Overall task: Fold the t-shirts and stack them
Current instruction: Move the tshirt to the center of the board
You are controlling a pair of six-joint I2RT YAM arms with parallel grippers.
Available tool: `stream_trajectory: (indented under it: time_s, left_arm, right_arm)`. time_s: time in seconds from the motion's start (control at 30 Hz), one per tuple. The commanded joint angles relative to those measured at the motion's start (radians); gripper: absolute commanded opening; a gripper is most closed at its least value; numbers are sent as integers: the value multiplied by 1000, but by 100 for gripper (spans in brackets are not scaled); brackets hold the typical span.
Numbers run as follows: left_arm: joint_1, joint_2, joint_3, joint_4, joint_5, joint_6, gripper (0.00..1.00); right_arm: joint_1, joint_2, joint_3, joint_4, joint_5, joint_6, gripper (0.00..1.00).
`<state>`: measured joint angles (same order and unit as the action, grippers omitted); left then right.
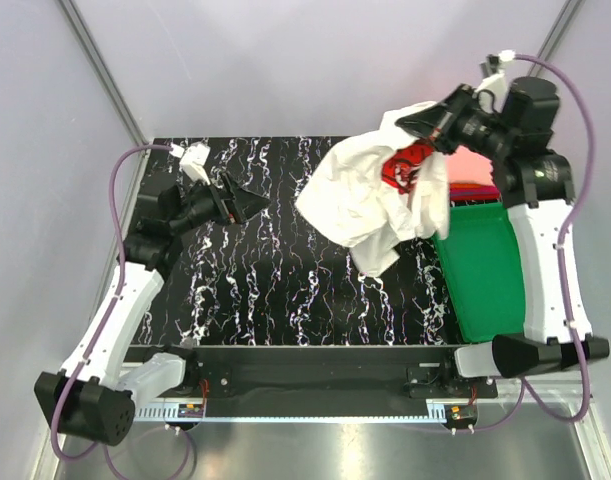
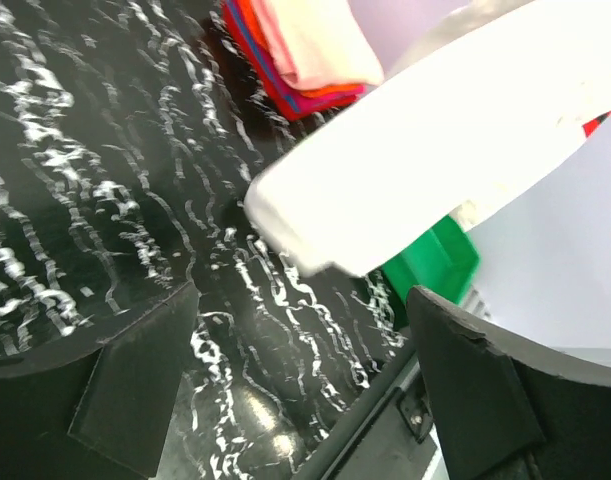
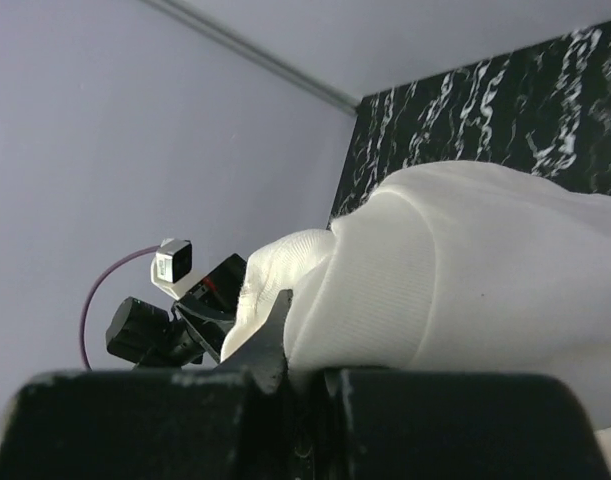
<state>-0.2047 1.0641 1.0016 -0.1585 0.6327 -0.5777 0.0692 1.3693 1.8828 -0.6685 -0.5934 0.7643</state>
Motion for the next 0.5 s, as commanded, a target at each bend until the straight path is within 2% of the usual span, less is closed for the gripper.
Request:
stream_trajectory:
  time_s: [0.0, 0.1, 0.17, 0.3, 0.37, 0.4, 0.47]
  left_arm:
    - [4, -96, 25, -126, -115, 80, 91]
    - [5, -151, 8, -220, -188, 124, 90]
    - [5, -171, -21, -248, -205, 131, 90]
    - [4, -223, -83, -273, -220, 118, 89]
    - [4, -225, -116, -273, -231, 96, 91]
    - [5, -208, -127, -263, -222, 87, 91]
    - [5, -149, -147, -248, -145, 69, 91]
  right_arm:
    - [87, 37, -46, 153, -20, 67, 0]
    - [202, 108, -138, 202, 44, 60, 0]
    - [289, 198, -171, 228, 78, 41, 3]
    - [382, 393, -125, 189, 37, -26, 25]
    - [391, 466, -67, 94, 32, -83, 36]
    - [391, 473, -56, 57, 50, -98, 40]
    - [388, 446, -57, -26, 198, -157, 47]
